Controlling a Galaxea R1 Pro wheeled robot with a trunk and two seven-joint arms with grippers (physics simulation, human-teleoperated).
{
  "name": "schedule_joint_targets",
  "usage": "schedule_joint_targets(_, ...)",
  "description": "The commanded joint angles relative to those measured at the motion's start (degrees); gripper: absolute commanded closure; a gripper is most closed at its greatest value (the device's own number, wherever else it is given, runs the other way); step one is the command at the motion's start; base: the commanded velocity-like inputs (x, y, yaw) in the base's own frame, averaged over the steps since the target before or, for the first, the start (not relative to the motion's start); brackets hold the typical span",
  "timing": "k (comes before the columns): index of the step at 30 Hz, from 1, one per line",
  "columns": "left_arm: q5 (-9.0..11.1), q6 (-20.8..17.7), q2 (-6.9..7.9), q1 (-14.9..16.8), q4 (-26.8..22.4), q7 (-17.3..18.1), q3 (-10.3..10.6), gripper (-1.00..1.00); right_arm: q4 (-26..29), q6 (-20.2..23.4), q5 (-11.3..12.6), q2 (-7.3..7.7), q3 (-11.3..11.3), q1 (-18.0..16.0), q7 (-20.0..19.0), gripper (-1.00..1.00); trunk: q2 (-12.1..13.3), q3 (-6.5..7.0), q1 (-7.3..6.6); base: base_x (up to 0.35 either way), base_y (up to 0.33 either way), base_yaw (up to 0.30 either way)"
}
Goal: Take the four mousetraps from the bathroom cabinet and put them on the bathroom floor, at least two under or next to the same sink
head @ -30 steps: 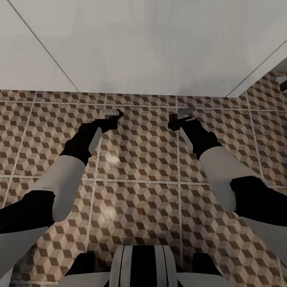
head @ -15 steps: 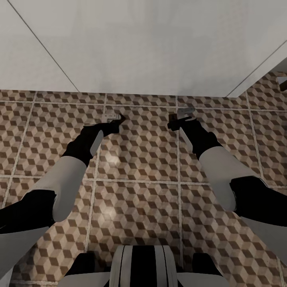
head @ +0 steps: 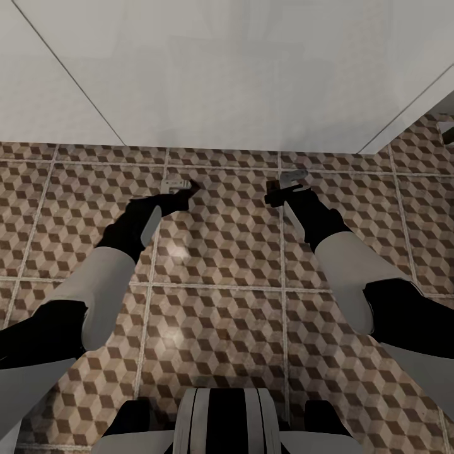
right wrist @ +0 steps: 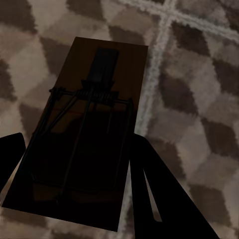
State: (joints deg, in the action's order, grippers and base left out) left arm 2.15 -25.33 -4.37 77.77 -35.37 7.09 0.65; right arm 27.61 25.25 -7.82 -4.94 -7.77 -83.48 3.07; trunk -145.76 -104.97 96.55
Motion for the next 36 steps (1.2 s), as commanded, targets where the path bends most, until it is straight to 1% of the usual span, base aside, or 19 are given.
schedule_joint_targets(1, 0.17, -0.33, 0.10, 0.01, -0.12, 1.13, -0.01, 1.00, 0.08, 0.36, -0.17, 0.02, -0.21, -0.01, 0.05, 1.00, -0.01, -0.03, -0.01, 0.000, 0.000, 0.000)
schedule_joint_targets(5, 0.15, -0.33, 0.69, -0.02, -0.14, 3.18, -0.83, 1.00, 0.06, 0.33, -0.17, 0.02, -0.22, -0.01, 0.02, 1.00, -0.01, -0.03, -0.01, 0.000, 0.000, 0.000)
schedule_joint_targets(10, 0.14, -0.33, 0.90, -0.02, -0.14, 3.86, -1.90, 1.00, 0.03, 0.31, -0.17, 0.02, -0.22, -0.01, 0.01, 1.00, -0.01, -0.03, -0.01, 0.000, 0.000, 0.000)
schedule_joint_targets(18, 0.14, -0.33, 0.94, -0.02, 0.01, 4.02, -2.05, 1.00, -0.16, -0.72, -0.17, 0.02, -0.22, -0.01, 0.02, 1.00, -0.01, -0.03, -0.01, 0.000, 0.000, 0.000)
schedule_joint_targets(36, 0.14, -0.33, 0.78, -0.01, -0.01, 3.99, -1.97, 1.00, -0.51, -0.82, -0.17, -0.02, -0.22, -0.01, 0.01, 1.00, -0.01, -0.03, -0.01, 0.000, 0.000, 0.000)
